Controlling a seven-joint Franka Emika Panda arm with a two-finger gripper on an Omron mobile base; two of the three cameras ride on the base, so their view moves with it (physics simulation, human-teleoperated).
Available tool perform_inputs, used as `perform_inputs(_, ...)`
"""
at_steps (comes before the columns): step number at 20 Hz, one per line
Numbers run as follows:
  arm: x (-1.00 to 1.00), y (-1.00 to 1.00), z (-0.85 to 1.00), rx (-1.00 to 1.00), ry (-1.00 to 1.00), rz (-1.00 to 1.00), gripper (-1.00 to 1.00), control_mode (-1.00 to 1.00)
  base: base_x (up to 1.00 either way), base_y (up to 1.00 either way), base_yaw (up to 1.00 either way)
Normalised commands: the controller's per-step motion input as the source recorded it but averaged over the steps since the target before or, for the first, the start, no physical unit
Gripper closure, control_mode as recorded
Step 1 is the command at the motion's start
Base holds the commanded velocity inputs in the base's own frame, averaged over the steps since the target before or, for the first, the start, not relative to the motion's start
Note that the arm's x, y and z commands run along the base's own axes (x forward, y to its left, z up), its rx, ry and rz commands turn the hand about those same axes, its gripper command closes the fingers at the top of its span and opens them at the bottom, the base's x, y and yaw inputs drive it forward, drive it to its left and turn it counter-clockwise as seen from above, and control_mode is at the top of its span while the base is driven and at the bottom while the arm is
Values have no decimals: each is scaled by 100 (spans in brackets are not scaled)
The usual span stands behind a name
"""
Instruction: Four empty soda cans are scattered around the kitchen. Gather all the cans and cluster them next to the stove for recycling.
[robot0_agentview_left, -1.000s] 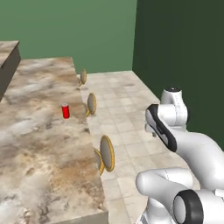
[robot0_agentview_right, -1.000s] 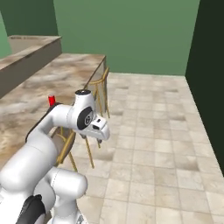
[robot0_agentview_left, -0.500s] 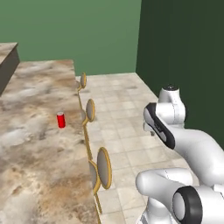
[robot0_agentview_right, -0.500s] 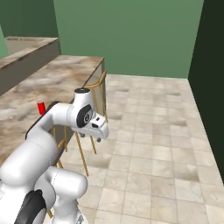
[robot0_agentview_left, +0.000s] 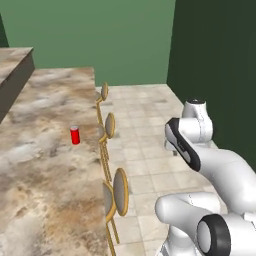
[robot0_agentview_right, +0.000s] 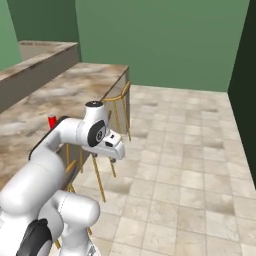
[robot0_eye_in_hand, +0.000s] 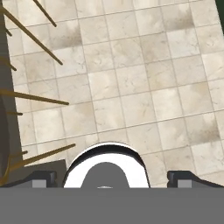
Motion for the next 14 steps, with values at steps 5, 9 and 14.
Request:
perform_inputs(5, 0, 0, 0, 0, 0, 0, -100, 100, 63, -40, 7)
perform_inputs(9, 0, 0, 0, 0, 0, 0, -100, 100, 44, -51, 0)
perform_inputs(14, 0, 0, 0, 0, 0, 0, -100, 100, 10, -58, 0)
